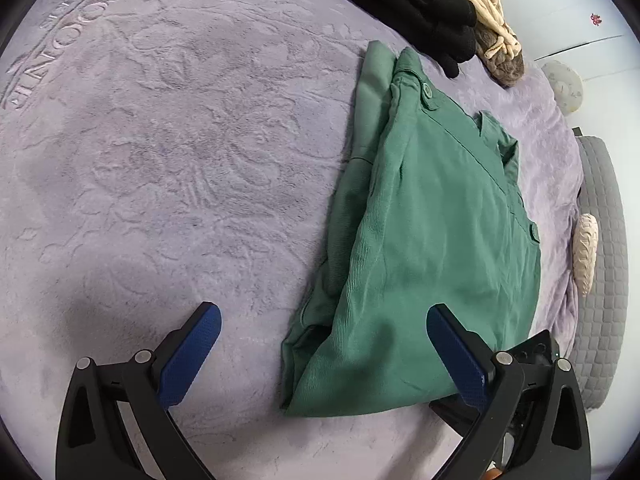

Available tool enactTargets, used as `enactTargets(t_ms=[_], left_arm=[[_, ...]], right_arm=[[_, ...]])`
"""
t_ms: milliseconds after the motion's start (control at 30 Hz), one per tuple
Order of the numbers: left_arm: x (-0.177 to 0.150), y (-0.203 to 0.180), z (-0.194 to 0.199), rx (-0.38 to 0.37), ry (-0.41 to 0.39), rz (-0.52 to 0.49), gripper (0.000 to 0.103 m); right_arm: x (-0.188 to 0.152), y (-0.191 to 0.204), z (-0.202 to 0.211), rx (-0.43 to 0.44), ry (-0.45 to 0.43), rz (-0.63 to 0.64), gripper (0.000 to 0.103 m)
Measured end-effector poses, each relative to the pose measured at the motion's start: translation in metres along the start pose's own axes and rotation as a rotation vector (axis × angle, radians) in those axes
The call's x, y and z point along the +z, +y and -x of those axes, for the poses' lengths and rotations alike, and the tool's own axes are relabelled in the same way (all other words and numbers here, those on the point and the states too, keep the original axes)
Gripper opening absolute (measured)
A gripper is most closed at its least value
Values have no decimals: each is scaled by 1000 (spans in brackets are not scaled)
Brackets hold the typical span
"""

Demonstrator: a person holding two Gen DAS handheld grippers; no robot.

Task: Fold small clothes
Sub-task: 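Grasp the edge of the folded jacket with both tools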

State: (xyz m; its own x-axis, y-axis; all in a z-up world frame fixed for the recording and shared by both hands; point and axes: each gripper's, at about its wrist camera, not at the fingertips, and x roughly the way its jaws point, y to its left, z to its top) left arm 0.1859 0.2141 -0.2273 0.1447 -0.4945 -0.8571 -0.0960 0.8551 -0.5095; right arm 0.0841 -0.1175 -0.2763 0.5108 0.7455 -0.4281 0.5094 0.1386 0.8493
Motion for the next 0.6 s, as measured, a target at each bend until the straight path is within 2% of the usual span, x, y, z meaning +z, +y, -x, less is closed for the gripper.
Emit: enactTargets(t_ms=[100, 233, 300, 433, 467, 600], left_arm=[[6, -8, -8, -94, 35, 15, 103], [22, -21, -18, -209, 71, 15, 103], [35, -32, -28, -271, 90, 14, 103], [55, -54, -53, -424, 174, 39, 103], [55, -61, -58, -418, 189, 36, 103], [49, -79, -69, -254, 180, -36, 103]], right_arm=[[1, 24, 12, 69, 1, 82, 13], [3, 52, 24, 93, 11, 180, 13], [4, 59, 25, 89, 22, 204, 13], [0, 56, 18, 15, 57, 228, 13], [-1, 53, 18, -21, 74, 234, 15], [-10, 43, 26, -189, 146, 286, 18]])
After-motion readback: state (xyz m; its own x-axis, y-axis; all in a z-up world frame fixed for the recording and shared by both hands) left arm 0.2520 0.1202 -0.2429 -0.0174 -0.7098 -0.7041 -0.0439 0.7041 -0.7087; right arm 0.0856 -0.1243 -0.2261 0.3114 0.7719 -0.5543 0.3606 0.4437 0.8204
